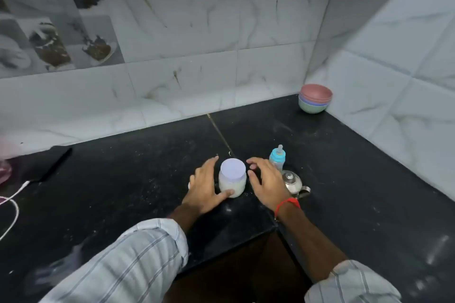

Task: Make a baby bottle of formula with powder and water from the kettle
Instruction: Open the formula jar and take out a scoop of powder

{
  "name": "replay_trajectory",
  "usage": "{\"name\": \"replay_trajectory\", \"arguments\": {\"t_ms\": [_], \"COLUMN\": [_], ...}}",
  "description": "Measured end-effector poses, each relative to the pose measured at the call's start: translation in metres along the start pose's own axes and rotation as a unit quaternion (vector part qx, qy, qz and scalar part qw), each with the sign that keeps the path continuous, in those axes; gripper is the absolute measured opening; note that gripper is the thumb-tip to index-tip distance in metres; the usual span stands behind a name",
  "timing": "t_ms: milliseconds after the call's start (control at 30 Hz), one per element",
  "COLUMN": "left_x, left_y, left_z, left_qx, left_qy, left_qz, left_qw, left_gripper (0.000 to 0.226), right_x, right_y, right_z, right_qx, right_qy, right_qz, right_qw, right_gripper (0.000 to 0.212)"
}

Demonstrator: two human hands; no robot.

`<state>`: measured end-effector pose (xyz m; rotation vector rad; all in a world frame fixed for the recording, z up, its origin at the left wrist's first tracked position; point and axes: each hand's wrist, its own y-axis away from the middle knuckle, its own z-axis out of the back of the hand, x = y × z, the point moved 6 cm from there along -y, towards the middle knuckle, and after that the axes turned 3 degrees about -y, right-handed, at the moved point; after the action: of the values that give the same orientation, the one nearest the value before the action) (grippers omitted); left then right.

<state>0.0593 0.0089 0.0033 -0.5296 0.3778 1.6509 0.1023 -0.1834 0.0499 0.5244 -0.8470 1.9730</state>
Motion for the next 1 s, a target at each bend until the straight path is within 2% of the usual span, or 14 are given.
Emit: {"name": "replay_trajectory", "arguments": {"t_ms": [100, 200, 400, 500, 633, 733, 800, 900, 1000], "left_x": [0.001, -0.001, -0.006, -0.011, -0.014, -0.014, -0.021, -0.035, -0.045], "left_y": [-0.014, -0.023, -0.026, -0.022, -0.012, -0.003, -0.003, -0.005, -0.004], "left_z": [-0.017, -0.032, -0.036, -0.036, -0.034, -0.027, -0.019, -0.008, 0.000], "left_qx": [0.046, 0.065, 0.023, 0.012, -0.003, -0.026, -0.006, 0.019, 0.011], "left_qy": [0.056, 0.072, 0.057, 0.066, 0.114, 0.172, 0.204, 0.178, 0.164], "left_qz": [-0.001, 0.013, -0.017, -0.029, -0.022, -0.008, -0.007, -0.019, -0.008], "left_qw": [0.997, 0.995, 0.998, 0.997, 0.993, 0.985, 0.979, 0.984, 0.986], "left_gripper": [0.117, 0.121, 0.119, 0.115, 0.120, 0.122, 0.114, 0.089, 0.076], "right_x": [-0.002, -0.008, -0.016, -0.016, -0.002, 0.007, 0.004, 0.000, 0.006], "right_y": [-0.010, -0.014, -0.016, -0.016, -0.023, -0.023, -0.022, -0.025, -0.032], "right_z": [-0.021, -0.035, -0.055, -0.057, -0.047, -0.033, -0.026, -0.024, -0.013], "right_qx": [0.044, 0.097, 0.150, 0.153, 0.152, 0.096, 0.083, 0.128, 0.090], "right_qy": [-0.014, -0.002, 0.022, 0.043, 0.122, 0.050, -0.015, -0.025, 0.037], "right_qz": [-0.062, -0.123, -0.187, -0.191, -0.122, -0.107, -0.140, -0.179, -0.120], "right_qw": [0.997, 0.988, 0.971, 0.969, 0.973, 0.988, 0.987, 0.975, 0.988], "right_gripper": [0.038, 0.054, 0.072, 0.073, 0.070, 0.065, 0.061, 0.046, 0.045]}}
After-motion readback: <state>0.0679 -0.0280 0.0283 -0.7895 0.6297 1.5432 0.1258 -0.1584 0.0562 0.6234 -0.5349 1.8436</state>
